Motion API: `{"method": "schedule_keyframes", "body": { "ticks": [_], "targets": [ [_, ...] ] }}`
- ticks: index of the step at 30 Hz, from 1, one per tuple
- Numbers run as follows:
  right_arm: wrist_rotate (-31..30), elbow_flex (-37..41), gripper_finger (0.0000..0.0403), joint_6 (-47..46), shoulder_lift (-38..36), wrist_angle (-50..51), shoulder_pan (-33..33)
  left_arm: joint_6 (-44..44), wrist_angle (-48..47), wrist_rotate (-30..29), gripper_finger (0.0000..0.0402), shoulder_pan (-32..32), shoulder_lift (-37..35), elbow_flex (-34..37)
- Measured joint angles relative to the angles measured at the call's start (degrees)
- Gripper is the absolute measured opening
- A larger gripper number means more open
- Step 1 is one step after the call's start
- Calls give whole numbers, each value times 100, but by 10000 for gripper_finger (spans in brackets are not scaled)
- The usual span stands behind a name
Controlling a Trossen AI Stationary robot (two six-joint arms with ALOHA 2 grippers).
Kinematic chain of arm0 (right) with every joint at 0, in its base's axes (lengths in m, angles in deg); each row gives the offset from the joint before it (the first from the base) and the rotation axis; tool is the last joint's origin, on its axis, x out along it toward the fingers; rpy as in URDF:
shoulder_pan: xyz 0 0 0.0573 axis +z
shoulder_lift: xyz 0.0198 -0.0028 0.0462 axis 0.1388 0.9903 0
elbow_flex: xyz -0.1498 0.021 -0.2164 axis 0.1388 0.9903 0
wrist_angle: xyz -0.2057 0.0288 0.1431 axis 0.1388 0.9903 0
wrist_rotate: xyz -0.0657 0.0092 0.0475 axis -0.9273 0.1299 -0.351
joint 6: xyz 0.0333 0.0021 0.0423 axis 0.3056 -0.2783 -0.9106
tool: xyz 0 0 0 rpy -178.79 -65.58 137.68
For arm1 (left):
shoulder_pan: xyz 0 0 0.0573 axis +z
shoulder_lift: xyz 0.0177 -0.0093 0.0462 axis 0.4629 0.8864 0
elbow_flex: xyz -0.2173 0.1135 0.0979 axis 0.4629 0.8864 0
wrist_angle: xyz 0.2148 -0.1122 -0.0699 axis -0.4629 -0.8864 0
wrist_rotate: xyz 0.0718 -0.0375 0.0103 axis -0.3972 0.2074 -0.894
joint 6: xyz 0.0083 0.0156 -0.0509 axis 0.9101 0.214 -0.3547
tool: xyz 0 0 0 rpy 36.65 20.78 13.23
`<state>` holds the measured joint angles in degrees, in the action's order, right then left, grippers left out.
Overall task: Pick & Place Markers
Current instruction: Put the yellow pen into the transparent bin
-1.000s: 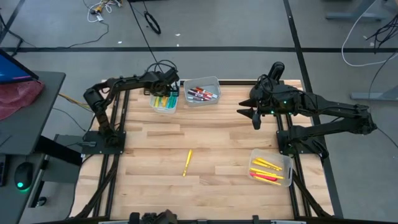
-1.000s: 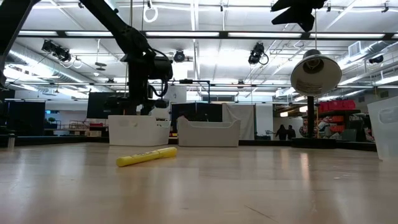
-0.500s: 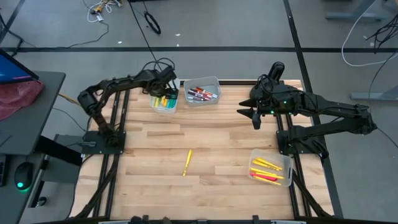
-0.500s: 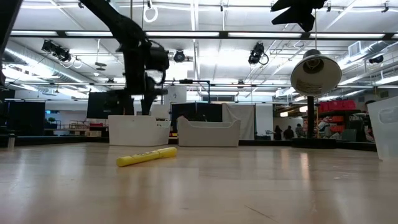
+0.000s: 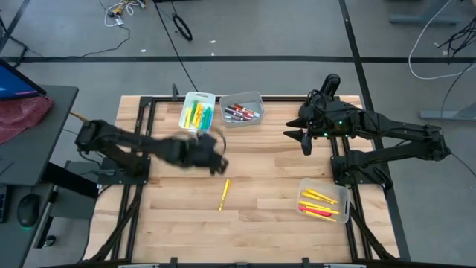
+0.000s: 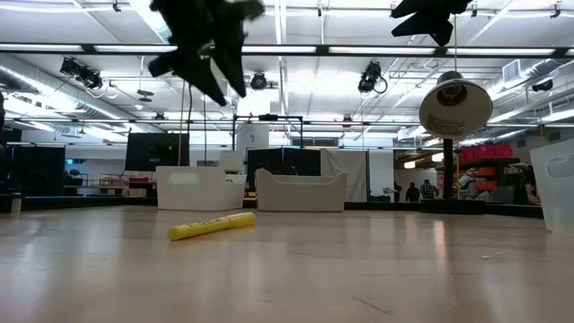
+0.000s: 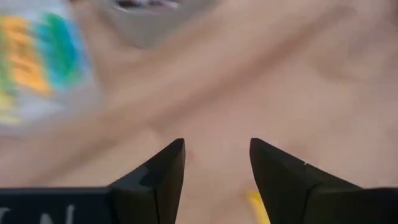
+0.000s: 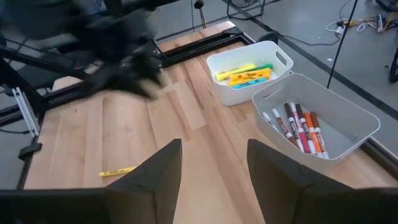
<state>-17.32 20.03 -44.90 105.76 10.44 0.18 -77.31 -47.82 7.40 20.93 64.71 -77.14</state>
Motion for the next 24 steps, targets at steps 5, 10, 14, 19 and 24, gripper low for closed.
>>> {"method": "schedule_keyframes", "body": {
  "ticks": [5,10,14,19,24],
  "targets": [
    [4,2,182,238,104,-24,0,-640,711,-340,187,-1289,377,0],
    [7,4,182,317,324,-89,0,-226,1485,-359,207,-2013,1041,0],
    [11,4,182,322,490,-95,0,-303,1762,-355,243,-2214,1650,0],
    [44,7,182,311,535,-59,2,-1321,1666,-276,267,-2211,2399,7],
    [48,7,182,298,495,-39,1,-2207,1696,-388,256,-2156,2928,-17]
  ]
}}
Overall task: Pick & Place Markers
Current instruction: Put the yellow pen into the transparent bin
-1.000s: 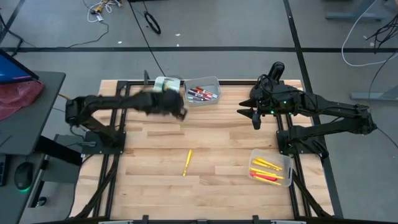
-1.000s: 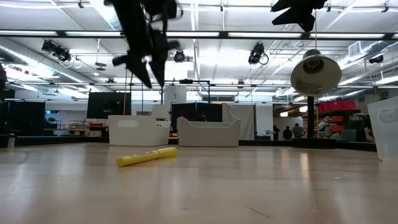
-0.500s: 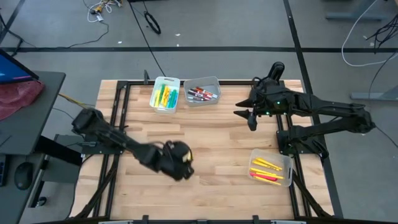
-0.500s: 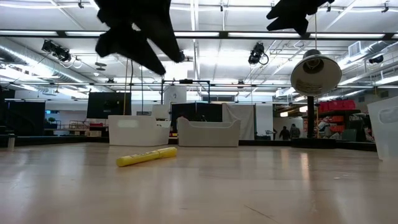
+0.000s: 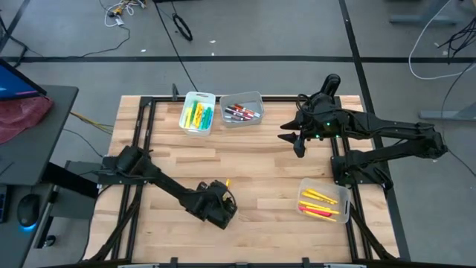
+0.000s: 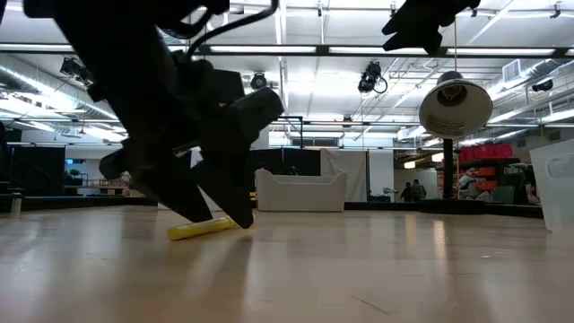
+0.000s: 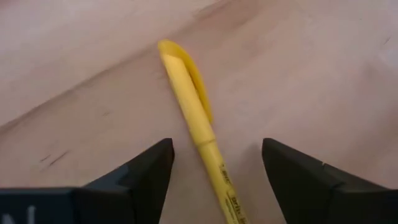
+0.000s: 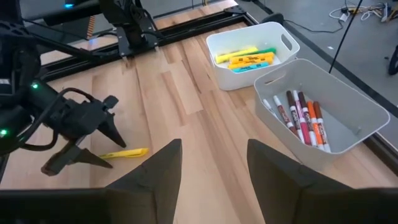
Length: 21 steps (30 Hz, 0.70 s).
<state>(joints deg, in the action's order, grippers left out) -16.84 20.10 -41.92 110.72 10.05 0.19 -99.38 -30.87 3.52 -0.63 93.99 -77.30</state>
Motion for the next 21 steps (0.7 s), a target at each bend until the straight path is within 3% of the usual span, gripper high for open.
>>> {"method": "schedule_keyframes", "body": {
  "ticks": [4,9,21],
  "targets": [
    [-2,0,182,-4,-1,2,1,-23,-61,-438,237,-56,119,1],
    [-2,0,182,58,-3,4,0,88,-448,-467,195,-45,311,-15],
    [-4,0,182,124,-5,7,-1,-215,-369,-546,38,-44,511,-17]
  ]
}}
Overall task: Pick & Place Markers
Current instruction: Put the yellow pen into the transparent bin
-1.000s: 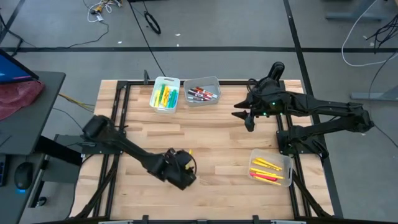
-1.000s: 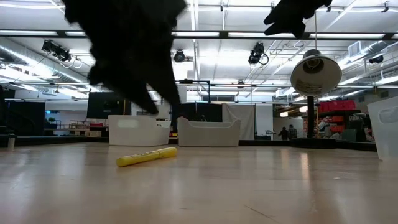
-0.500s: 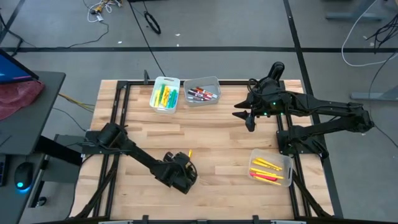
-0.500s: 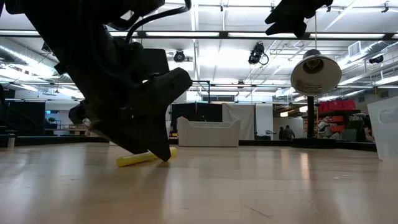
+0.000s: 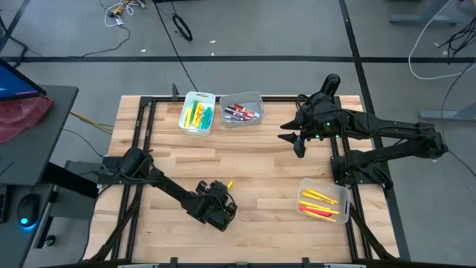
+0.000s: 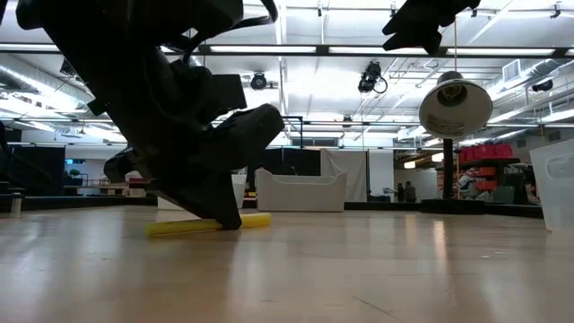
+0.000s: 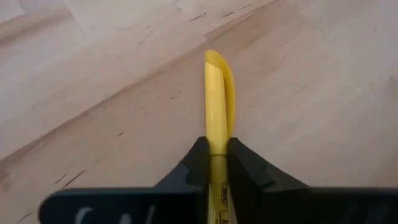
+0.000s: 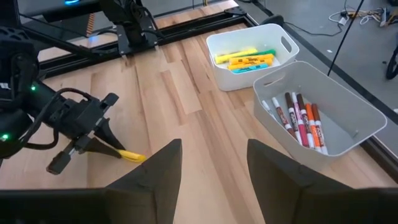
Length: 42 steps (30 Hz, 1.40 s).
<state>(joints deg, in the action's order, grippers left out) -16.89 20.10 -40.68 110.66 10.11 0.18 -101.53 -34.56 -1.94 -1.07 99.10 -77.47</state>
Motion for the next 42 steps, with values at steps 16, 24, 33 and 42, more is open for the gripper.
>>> {"method": "schedule_keyframes", "body": {
  "ticks": [16,24,33,42],
  "targets": [
    [-658,0,182,385,-531,1284,0,1734,3,1487,36,492,-934,77],
    [-714,-2,182,72,-944,2146,0,3348,209,1731,36,1474,-1839,70],
    [-711,-56,182,-875,-1816,2376,2,6032,1996,3658,36,3045,-2151,-841],
    [600,-306,182,-1099,-2624,2555,2,6760,2056,4647,36,3223,-589,-3294]
  ]
}}
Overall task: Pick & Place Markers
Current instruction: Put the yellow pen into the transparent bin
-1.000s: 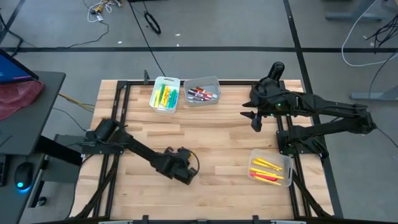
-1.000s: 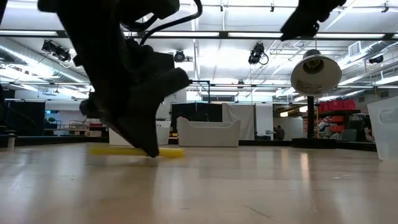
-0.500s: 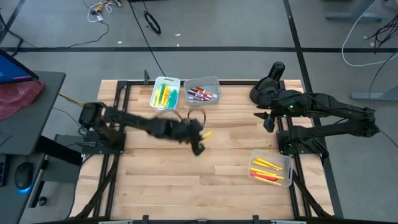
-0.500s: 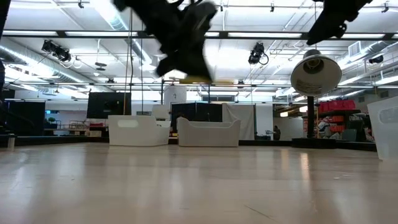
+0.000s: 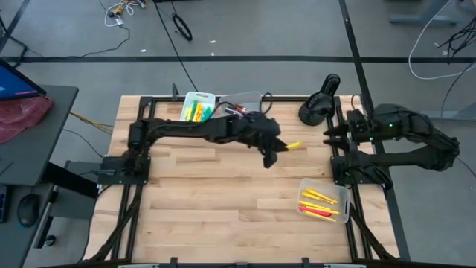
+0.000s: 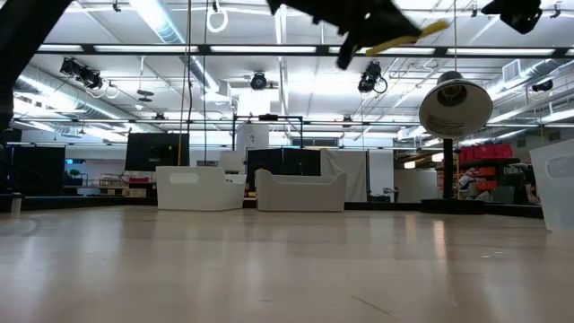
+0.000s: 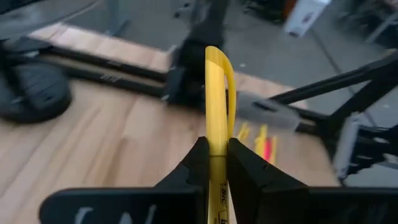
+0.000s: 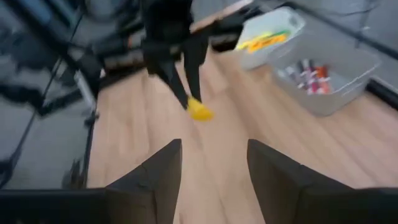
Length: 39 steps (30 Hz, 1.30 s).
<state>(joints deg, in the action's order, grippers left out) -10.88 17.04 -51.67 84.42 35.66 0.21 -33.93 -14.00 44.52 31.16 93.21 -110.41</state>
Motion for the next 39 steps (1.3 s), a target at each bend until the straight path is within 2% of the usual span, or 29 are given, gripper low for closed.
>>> {"method": "schedule_keyframes", "body": {
  "ticks": [5,12,17,24,34,39],
  "targets": [
    [783,9,201,590,201,120,0,0,-45,241,36,-140,377,-695],
    [928,11,258,1736,904,-263,0,-28,-80,176,36,-236,369,-737],
    [1475,11,259,2246,1447,-642,0,-35,-155,156,36,-294,366,-738],
    [1535,20,202,2264,1878,-654,175,-48,-144,148,36,-315,364,-738],
    [1448,20,48,1917,1931,-688,371,-208,-135,76,45,-311,362,-738],
    [1450,20,46,1627,1932,-635,436,-203,-125,87,53,-311,362,-738]
  ]
}}
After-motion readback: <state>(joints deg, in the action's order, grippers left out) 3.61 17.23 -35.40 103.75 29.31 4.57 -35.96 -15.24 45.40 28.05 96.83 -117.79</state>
